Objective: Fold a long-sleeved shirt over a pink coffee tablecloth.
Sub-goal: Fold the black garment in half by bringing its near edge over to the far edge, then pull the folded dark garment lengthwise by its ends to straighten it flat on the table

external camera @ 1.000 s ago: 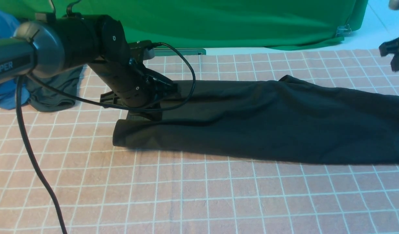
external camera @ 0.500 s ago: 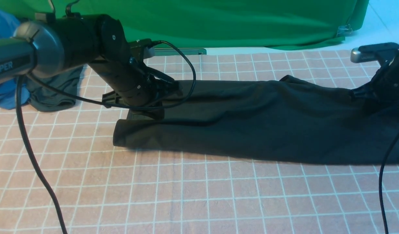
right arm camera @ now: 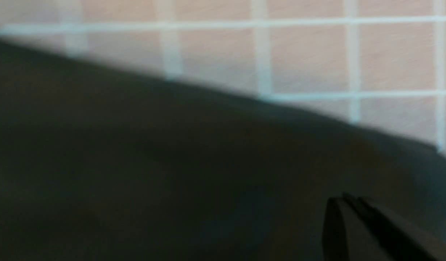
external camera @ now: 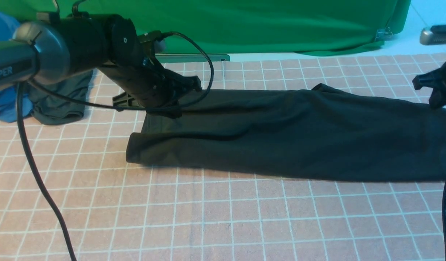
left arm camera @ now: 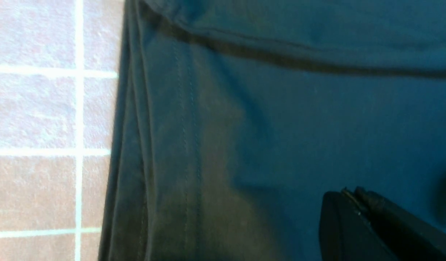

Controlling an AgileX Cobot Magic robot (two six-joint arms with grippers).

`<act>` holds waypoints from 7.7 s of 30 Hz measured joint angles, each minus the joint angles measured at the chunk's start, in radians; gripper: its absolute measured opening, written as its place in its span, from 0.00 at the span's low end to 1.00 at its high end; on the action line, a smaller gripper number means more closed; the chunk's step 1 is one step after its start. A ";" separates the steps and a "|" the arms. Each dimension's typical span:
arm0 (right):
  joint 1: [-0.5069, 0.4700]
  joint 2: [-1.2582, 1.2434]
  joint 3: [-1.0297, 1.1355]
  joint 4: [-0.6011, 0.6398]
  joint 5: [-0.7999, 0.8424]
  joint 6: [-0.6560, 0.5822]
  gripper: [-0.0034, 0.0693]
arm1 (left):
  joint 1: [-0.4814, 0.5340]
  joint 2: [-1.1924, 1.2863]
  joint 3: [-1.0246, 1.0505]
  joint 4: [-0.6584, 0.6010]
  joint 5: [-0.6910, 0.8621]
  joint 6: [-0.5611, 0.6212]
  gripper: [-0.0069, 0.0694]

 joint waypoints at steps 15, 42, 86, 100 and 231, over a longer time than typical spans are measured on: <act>0.173 -0.140 -0.001 0.044 0.046 -0.075 0.12 | 0.022 0.371 -0.438 0.169 0.214 0.013 0.11; 0.178 -0.140 -0.001 0.047 0.050 -0.075 0.12 | 0.190 0.396 -0.543 -0.020 0.340 0.007 0.67; 0.182 -0.140 -0.001 0.093 0.047 -0.075 0.15 | 0.189 0.480 -0.770 0.012 0.230 0.063 0.13; 0.182 -0.140 -0.001 0.104 0.054 -0.075 0.15 | 0.189 0.419 -0.770 0.098 0.257 0.083 0.28; -0.171 -0.111 0.458 -0.011 -0.146 0.036 0.55 | 0.200 -0.230 0.396 0.108 0.109 0.187 0.11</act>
